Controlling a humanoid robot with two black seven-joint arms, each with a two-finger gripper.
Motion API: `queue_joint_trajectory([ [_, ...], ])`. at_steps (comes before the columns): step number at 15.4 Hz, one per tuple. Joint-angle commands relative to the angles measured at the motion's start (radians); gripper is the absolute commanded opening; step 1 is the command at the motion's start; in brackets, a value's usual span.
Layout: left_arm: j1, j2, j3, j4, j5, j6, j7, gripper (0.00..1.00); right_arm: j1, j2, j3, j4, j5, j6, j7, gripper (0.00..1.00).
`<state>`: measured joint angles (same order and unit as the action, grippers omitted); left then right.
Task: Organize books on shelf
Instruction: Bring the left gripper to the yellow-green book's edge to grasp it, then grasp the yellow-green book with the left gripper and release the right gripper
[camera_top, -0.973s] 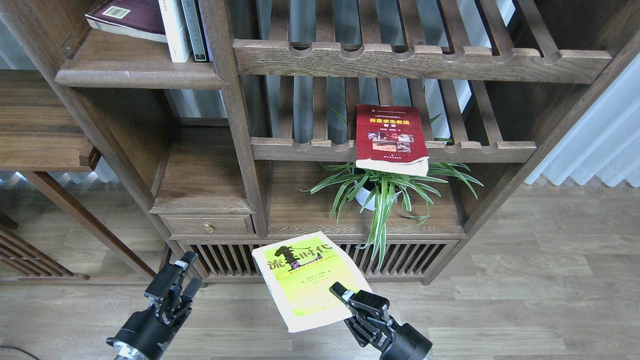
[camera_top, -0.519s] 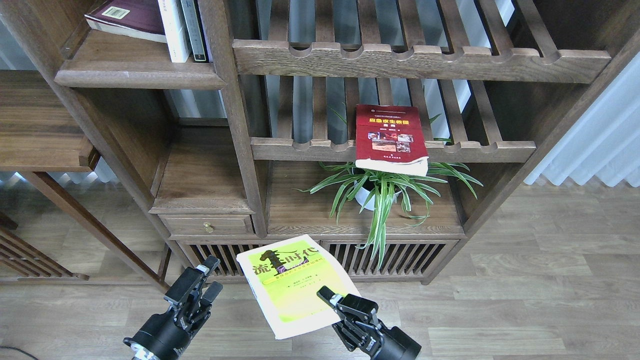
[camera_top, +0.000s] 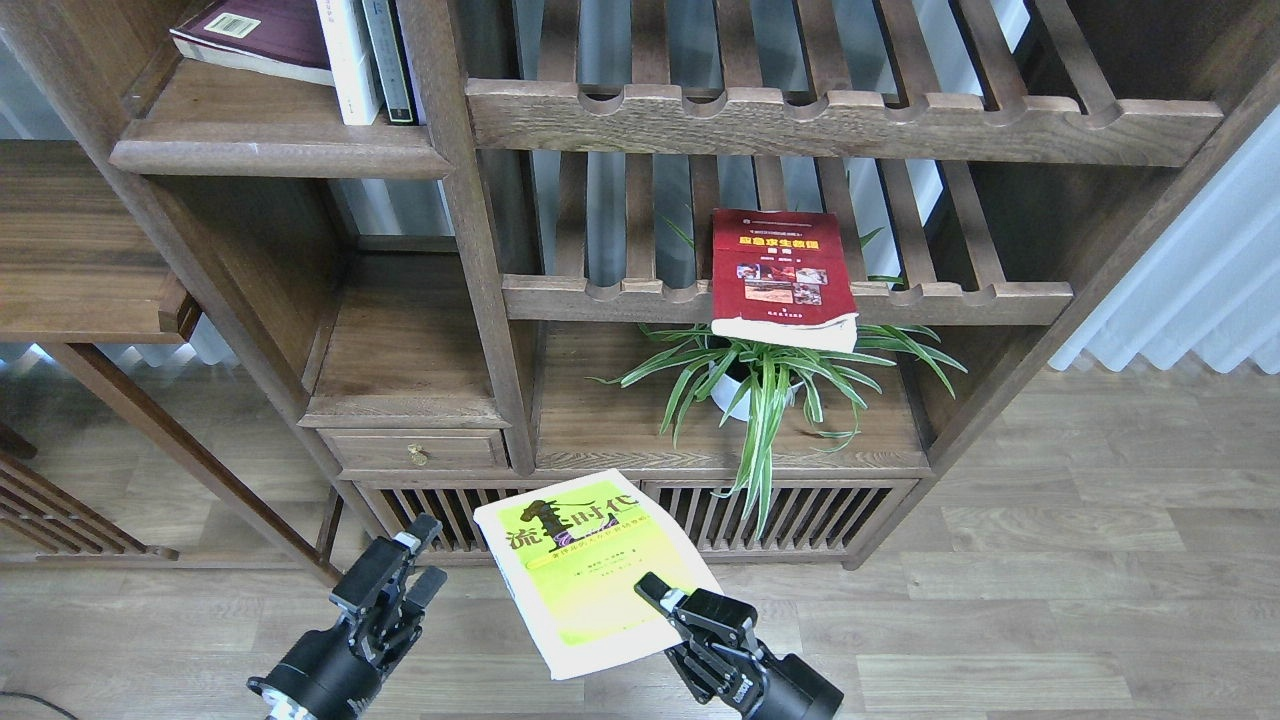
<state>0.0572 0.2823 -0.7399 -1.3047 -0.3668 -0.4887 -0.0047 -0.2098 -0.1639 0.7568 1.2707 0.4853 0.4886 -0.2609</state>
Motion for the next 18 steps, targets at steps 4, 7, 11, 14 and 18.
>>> queue_joint_trajectory([
  [4, -0.036, -0.003, 0.085, 0.019, -0.003, 0.0, 0.002, 0.82, -0.033, 0.036, -0.014, 0.003, -0.034, 0.0, -0.027, 0.09],
  [7, -0.042, -0.003, 0.106, 0.027, -0.004, 0.0, 0.003, 0.65, -0.043, 0.044, -0.021, 0.003, -0.039, 0.0, -0.029, 0.1],
  [11, -0.045, 0.011, 0.106, 0.041, -0.007, 0.0, 0.002, 0.21, -0.051, 0.046, -0.019, 0.003, -0.053, 0.0, -0.027, 0.1],
  [14, -0.054, 0.029, 0.106, 0.044, -0.012, 0.0, 0.003, 0.06, -0.063, 0.05, -0.004, 0.003, -0.057, 0.0, -0.026, 0.14],
  [18, -0.101, 0.119, 0.088, 0.045, -0.009, 0.0, 0.009, 0.05, -0.042, 0.056, 0.027, -0.001, -0.129, 0.0, -0.014, 0.93],
])
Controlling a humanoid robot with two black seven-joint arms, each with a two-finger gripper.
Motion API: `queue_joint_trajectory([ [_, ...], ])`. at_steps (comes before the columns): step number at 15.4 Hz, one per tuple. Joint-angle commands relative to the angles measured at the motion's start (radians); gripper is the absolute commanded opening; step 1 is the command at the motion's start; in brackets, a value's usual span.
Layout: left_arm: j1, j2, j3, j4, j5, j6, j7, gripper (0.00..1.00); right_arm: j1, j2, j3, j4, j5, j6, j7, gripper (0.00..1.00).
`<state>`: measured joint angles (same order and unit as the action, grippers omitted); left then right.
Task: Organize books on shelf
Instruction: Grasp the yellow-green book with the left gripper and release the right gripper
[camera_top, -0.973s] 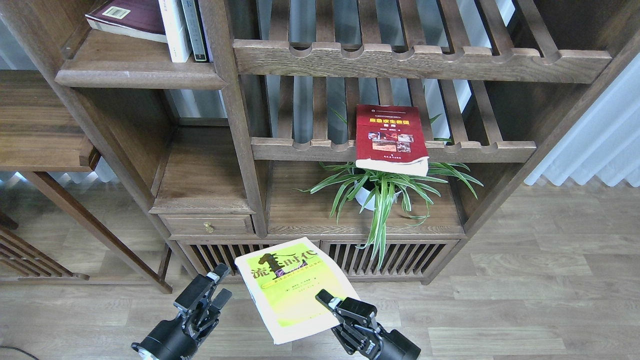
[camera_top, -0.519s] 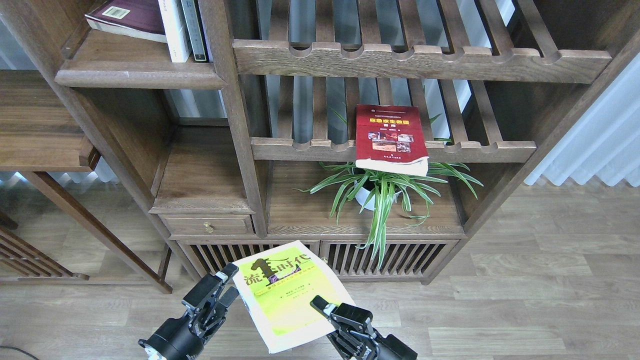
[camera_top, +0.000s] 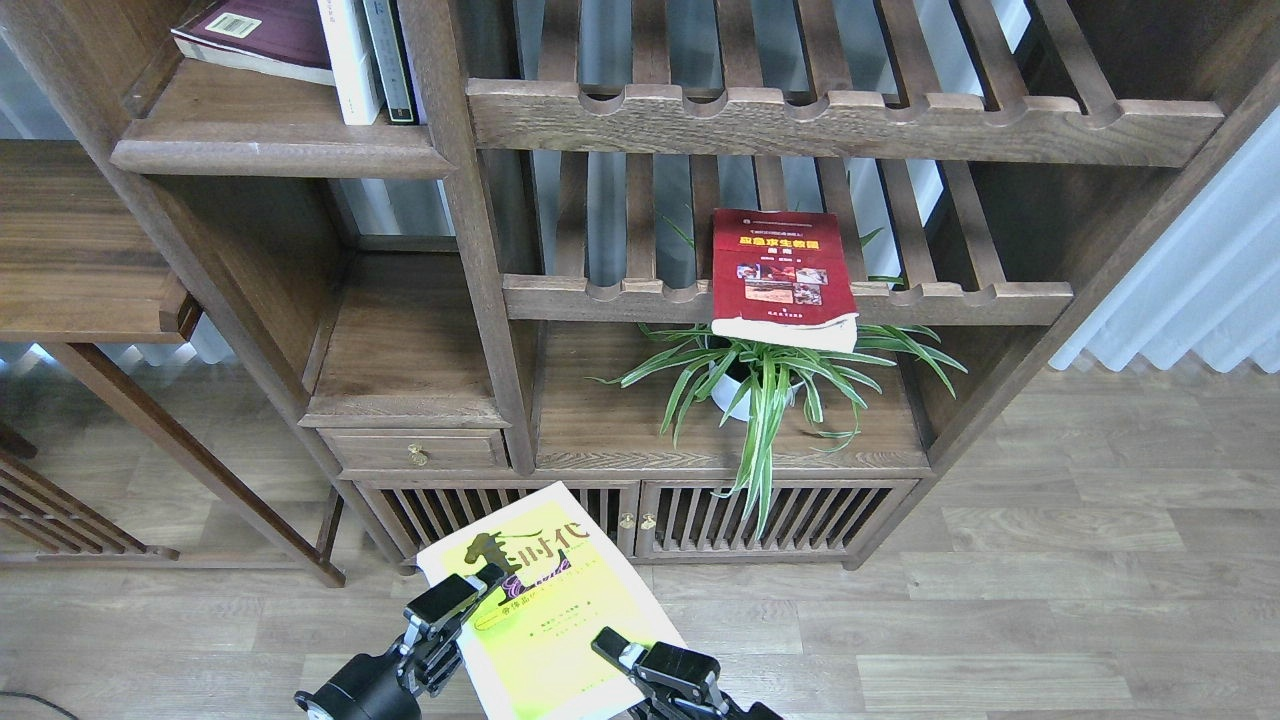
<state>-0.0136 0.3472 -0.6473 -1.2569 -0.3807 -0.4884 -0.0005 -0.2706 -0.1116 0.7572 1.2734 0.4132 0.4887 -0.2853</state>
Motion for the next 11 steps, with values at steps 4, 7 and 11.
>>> queue_joint_trajectory([
  [4, -0.057, 0.148, -0.054, -0.004, 0.009, 0.0, 0.002, 0.04, 0.019, -0.002, 0.134, 0.0, -0.057, 0.0, 0.014, 0.98],
  [7, -0.033, 0.217, -0.172, -0.015, 0.086, 0.0, 0.002, 0.04, 0.018, -0.01, 0.183, -0.006, -0.056, 0.0, 0.014, 0.98],
  [11, 0.061, 0.227, -0.364, -0.065, 0.442, 0.0, 0.011, 0.05, 0.021, -0.02, 0.215, -0.009, -0.056, 0.0, 0.014, 0.98],
])
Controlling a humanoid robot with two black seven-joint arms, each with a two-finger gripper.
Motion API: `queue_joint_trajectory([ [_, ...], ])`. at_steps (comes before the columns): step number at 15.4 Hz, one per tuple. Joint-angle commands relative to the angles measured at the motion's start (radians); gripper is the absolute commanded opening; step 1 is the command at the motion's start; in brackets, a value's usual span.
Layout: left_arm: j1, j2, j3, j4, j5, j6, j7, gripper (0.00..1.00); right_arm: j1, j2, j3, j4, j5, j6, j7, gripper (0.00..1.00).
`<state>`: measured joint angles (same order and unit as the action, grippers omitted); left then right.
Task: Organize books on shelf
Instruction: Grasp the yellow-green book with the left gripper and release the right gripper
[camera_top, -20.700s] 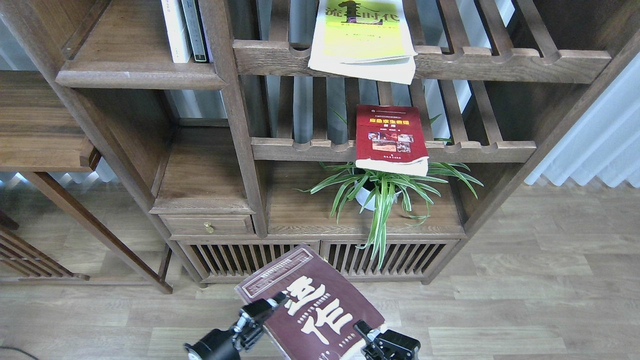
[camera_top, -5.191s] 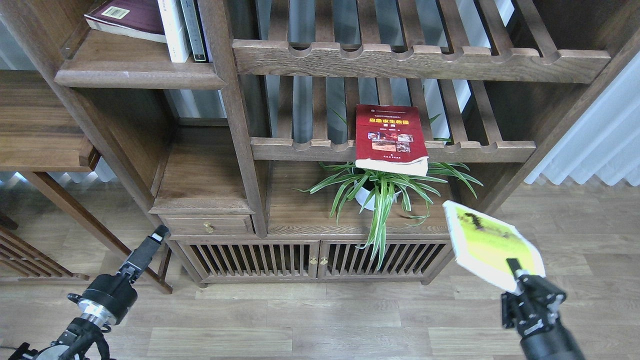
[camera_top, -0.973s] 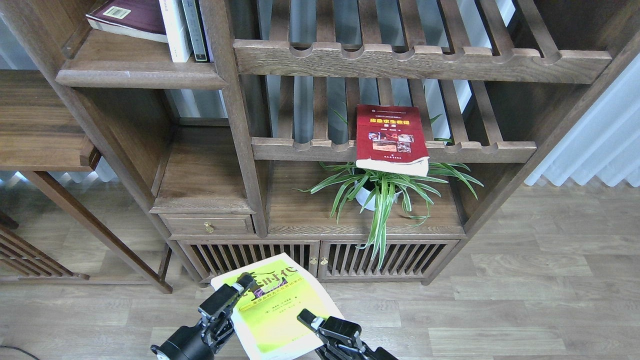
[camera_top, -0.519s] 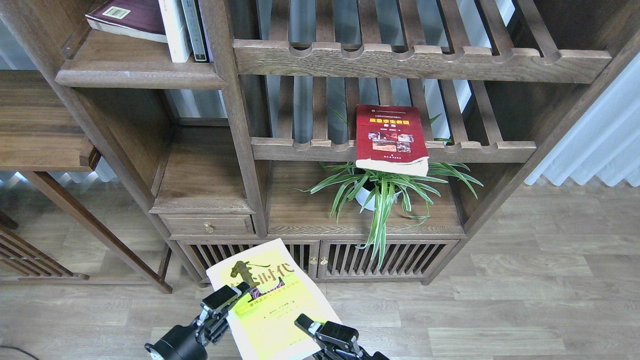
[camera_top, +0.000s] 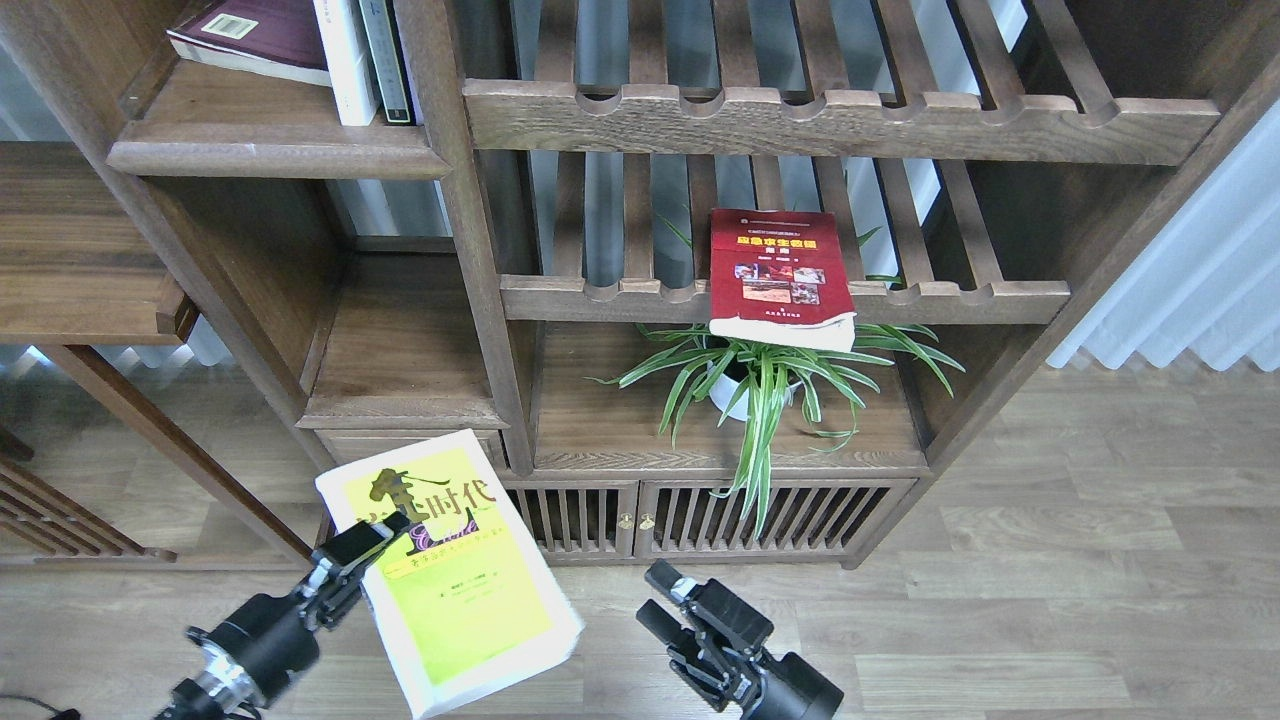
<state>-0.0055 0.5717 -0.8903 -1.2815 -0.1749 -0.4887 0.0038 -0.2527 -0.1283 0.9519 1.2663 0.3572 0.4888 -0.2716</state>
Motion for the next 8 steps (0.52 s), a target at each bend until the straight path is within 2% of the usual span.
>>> queue_joint_trajectory([
  [1, 0.07, 0.0, -0.166, -0.054, 0.3, 0.0, 0.016, 0.05, 0.006, -0.001, 0.022, -0.004, 0.002, 0.0, 0.0, 0.98],
  [3, 0.134, -0.004, -0.31, -0.077, 0.394, 0.0, 0.062, 0.05, 0.013, 0.016, 0.024, -0.005, 0.006, 0.0, 0.002, 0.98],
  [4, 0.191, -0.007, -0.414, -0.1, 0.419, 0.0, 0.09, 0.05, 0.013, 0.062, 0.028, -0.004, 0.008, 0.0, 0.006, 0.98],
  [5, 0.2, -0.012, -0.468, -0.099, 0.448, 0.0, 0.111, 0.05, 0.012, 0.085, 0.044, -0.004, 0.008, 0.0, 0.008, 0.98],
  [8, 0.194, -0.084, -0.608, -0.099, 0.517, 0.0, 0.214, 0.05, 0.022, 0.128, 0.146, -0.042, 0.006, 0.0, 0.008, 0.98],
])
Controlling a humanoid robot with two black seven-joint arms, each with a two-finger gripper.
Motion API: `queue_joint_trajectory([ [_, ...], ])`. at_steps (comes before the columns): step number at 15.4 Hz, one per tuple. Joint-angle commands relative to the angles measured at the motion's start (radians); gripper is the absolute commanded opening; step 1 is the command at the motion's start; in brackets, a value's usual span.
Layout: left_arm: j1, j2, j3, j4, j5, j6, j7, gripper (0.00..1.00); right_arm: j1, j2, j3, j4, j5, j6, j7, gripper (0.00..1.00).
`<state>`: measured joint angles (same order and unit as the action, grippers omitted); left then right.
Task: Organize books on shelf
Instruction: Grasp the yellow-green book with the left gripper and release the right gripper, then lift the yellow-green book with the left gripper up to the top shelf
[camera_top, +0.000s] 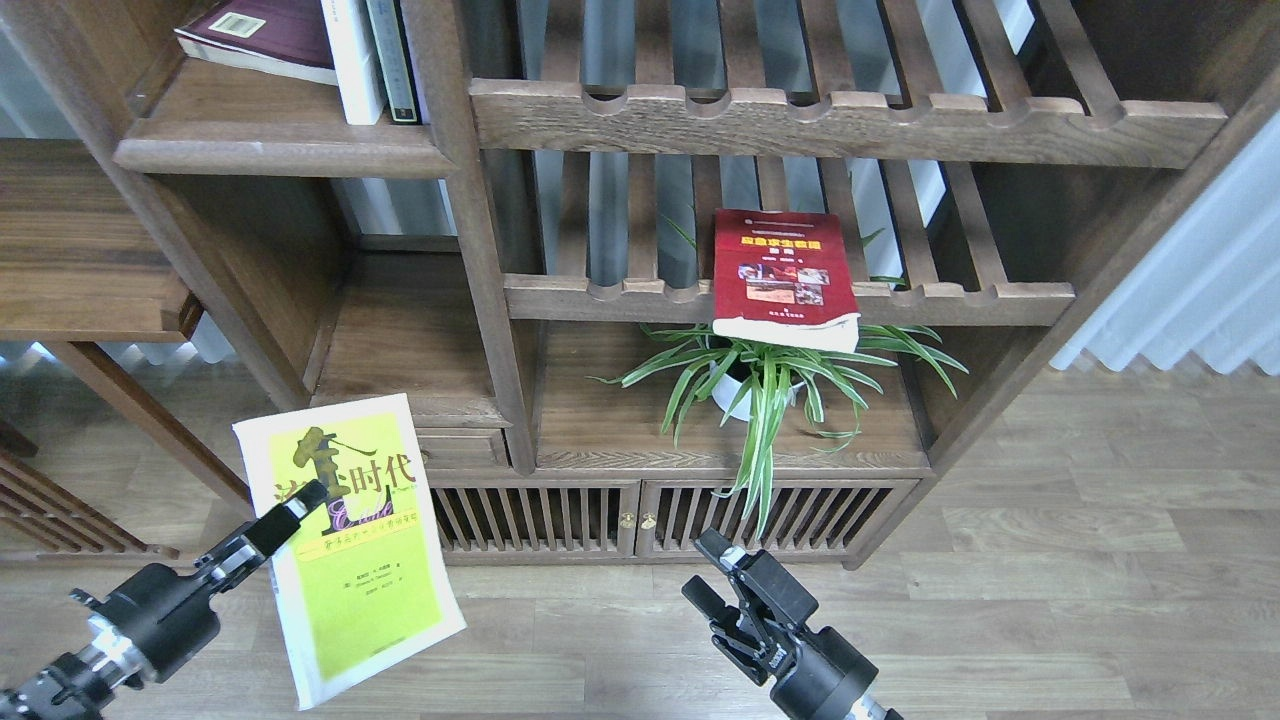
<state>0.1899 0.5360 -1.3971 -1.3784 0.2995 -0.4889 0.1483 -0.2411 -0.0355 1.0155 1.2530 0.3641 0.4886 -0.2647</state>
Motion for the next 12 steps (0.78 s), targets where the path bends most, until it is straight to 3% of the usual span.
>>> queue_joint_trajectory([
  [1, -0.013, -0.05, -0.174, -0.002, 0.046, 0.0, 0.091, 0.05, 0.0, 0.036, 0.128, -0.027, -0.001, 0.0, 0.001, 0.98],
  [12, -0.038, -0.045, -0.408, -0.005, 0.049, 0.0, 0.138, 0.05, -0.024, 0.036, 0.178, -0.035, -0.01, 0.0, -0.001, 0.98],
])
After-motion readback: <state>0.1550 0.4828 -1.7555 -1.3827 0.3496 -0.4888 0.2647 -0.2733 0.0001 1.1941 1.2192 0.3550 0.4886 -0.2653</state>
